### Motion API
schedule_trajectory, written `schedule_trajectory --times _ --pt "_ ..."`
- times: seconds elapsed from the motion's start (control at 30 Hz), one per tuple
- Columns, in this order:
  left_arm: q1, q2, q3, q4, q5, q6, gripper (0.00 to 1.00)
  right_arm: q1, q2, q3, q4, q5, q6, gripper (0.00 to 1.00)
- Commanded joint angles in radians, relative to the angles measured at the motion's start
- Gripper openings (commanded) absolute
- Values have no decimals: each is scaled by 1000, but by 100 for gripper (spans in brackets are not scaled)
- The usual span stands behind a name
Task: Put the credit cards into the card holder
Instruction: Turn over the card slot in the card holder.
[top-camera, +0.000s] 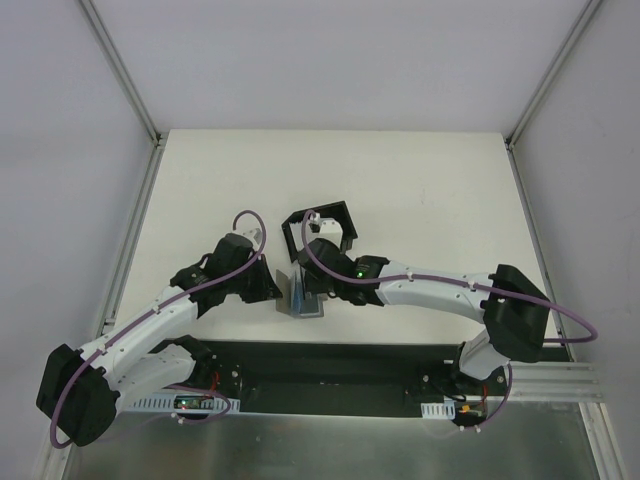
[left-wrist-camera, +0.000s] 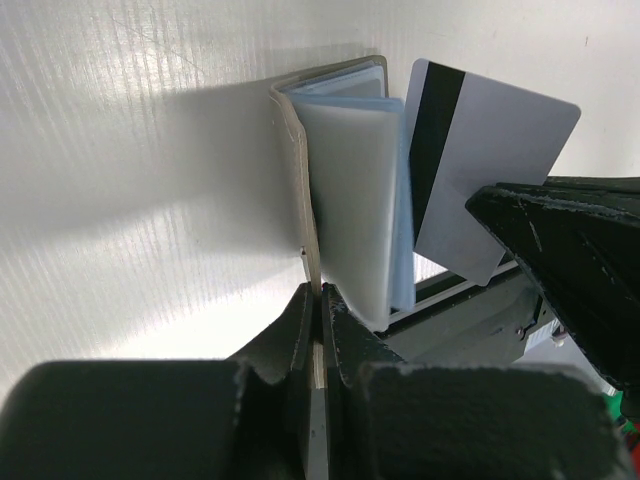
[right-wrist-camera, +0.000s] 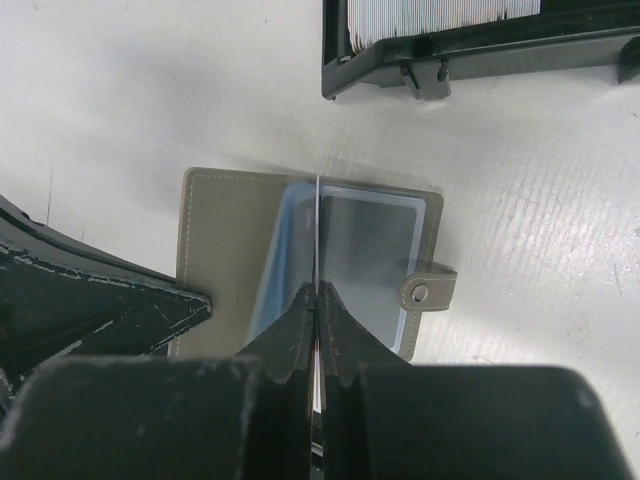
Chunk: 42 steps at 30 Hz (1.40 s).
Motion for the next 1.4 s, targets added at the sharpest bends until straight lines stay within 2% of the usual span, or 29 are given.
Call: schedule_trajectory --times 0.0,0.27,0.4,0.47,0.97,1.2,1.37 --pt "-9 -6 7 8 -3 -4 0 6 -29 29 -16 36 -21 0" --pt "-8 -1 -19 7 -31 -4 0 4 -60 41 38 8 -46 0" --pt "-8 -3 -49 7 -52 -12 0 6 -64 67 -88 95 -35 0" --pt "-6 -9 -65 7 -66 -17 0 1 -86 44 -86 120 -35 0" --pt "-6 80 -187 36 -201 -40 0 -85 -136 -119 -10 -30 54 0" --pt "-6 120 -222 93 -190 -53 0 -111 -162 -197 65 -105 84 1" --pt "-6 132 -228 108 -187 -54 0 -111 -126 -180 90 -147 78 0"
